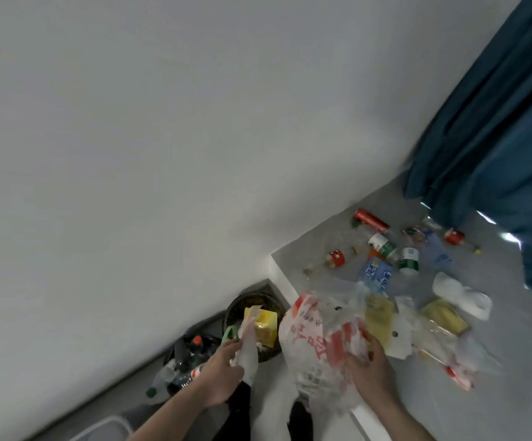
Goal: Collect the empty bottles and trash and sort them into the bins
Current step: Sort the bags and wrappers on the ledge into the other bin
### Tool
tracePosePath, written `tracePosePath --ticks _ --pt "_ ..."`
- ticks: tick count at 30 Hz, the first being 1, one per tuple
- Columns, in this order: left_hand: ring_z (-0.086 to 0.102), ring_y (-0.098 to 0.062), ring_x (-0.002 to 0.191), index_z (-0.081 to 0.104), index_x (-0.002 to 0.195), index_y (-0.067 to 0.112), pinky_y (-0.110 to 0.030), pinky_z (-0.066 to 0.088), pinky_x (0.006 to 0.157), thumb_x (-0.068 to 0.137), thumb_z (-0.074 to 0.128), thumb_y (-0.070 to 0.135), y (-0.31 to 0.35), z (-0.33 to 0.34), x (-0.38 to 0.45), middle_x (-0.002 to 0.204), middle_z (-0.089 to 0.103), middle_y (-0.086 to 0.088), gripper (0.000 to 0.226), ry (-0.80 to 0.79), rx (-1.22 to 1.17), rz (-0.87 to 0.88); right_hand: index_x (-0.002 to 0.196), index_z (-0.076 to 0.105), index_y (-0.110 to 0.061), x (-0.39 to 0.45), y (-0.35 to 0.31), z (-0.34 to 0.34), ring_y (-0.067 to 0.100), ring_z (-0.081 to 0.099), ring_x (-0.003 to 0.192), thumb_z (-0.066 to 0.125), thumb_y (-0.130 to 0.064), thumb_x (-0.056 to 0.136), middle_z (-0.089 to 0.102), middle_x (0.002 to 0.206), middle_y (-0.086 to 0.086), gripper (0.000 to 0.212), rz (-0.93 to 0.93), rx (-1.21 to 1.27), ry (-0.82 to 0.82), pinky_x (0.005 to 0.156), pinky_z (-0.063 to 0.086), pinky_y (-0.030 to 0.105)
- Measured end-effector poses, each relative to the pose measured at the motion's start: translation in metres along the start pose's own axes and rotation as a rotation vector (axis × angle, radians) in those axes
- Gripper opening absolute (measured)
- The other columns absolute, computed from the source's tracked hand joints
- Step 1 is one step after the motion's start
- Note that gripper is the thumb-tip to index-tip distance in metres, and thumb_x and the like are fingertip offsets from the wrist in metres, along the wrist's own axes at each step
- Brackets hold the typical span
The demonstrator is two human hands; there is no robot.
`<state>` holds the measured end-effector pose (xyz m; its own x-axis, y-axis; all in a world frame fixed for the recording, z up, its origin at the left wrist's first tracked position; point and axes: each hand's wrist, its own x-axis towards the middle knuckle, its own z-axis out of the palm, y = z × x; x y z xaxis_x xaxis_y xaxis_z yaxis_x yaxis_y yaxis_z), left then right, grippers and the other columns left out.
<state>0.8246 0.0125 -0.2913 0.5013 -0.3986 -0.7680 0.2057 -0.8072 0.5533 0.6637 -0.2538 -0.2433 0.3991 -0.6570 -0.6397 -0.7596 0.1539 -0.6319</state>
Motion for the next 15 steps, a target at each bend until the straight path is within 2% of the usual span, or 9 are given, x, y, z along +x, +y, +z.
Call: tracePosePath --ticks 2,4,6,8,9,12,13,15 --pt "0.036 -0.019 0.144 0.037 0.155 0.022 -0.033 0.04 0.111 0.086 0.053 0.01 -0.008 -0.007 0.034 0.162 0.028 0.006 0.073 -0.021 -0.004 -0.022 0.138 0.047 -0.048 0.014 0.001 0.021 0.024 0.061 0.12 0.072 -0.09 0.045 0.059 0.14 -0.003 0.105 0.036 0.012 0.011 0.102 0.051 0.043" --pt "0.037 -0.023 0.145 0.036 0.156 0.023 -0.034 0.043 0.109 0.087 0.052 0.008 -0.016 -0.013 0.071 0.164 0.027 0.002 0.072 -0.038 0.0 -0.059 0.14 0.046 -0.047 0.026 0.0 0.043 0.023 0.061 0.121 0.07 -0.09 0.05 0.06 0.138 -0.006 0.102 0.052 -0.01 0.027 0.104 0.049 0.042" --pt "0.047 -0.027 0.137 0.036 0.156 0.022 -0.031 0.052 0.093 0.089 0.051 0.007 -0.024 -0.015 0.107 0.162 0.031 -0.003 0.07 -0.053 0.002 -0.113 0.138 0.047 -0.047 0.039 0.002 0.063 0.021 0.062 0.12 0.069 -0.089 0.052 0.062 0.133 -0.009 0.098 0.087 -0.035 0.033 0.103 0.048 0.039" --pt "0.055 -0.031 0.128 0.035 0.156 0.019 -0.023 0.052 0.071 0.089 0.048 0.001 -0.03 -0.014 0.144 0.159 0.034 -0.006 0.07 -0.066 -0.028 -0.148 0.132 0.049 -0.049 0.057 0.007 0.081 0.016 0.064 0.113 0.072 -0.087 0.046 0.063 0.124 -0.016 0.096 0.108 -0.034 0.014 0.1 0.05 0.039" --pt "0.056 -0.033 0.127 0.035 0.156 0.016 -0.024 0.052 0.069 0.089 0.047 -0.002 -0.034 -0.013 0.163 0.159 0.034 -0.007 0.071 -0.063 -0.036 -0.155 0.131 0.048 -0.051 0.066 0.012 0.09 0.009 0.065 0.108 0.074 -0.087 0.049 0.064 0.121 -0.021 0.093 0.098 -0.033 -0.006 0.095 0.053 0.037" --pt "0.055 -0.029 0.128 0.038 0.155 0.016 -0.033 0.056 0.089 0.088 0.045 -0.003 -0.049 -0.005 0.223 0.159 0.035 -0.006 0.07 -0.05 -0.032 -0.18 0.132 0.045 -0.054 0.099 0.031 0.119 -0.011 0.061 0.098 0.071 -0.077 0.065 0.062 0.114 -0.031 0.075 0.037 -0.091 -0.079 0.08 0.052 0.024" --pt "0.056 -0.026 0.125 0.04 0.154 0.017 -0.029 0.056 0.086 0.089 0.044 -0.002 -0.055 0.0 0.243 0.157 0.038 -0.006 0.068 -0.043 -0.03 -0.195 0.132 0.045 -0.055 0.111 0.038 0.129 -0.011 0.061 0.099 0.071 -0.075 0.066 0.062 0.115 -0.032 0.074 0.033 -0.091 -0.074 0.079 0.052 0.022" --pt "0.058 -0.019 0.112 0.041 0.153 0.019 -0.016 0.05 0.066 0.093 0.043 -0.001 -0.064 0.012 0.28 0.149 0.046 -0.008 0.063 -0.049 -0.032 -0.216 0.131 0.047 -0.056 0.135 0.055 0.147 -0.01 0.063 0.1 0.07 -0.074 0.064 0.064 0.115 -0.031 0.072 0.03 -0.1 -0.058 0.076 0.054 0.022"
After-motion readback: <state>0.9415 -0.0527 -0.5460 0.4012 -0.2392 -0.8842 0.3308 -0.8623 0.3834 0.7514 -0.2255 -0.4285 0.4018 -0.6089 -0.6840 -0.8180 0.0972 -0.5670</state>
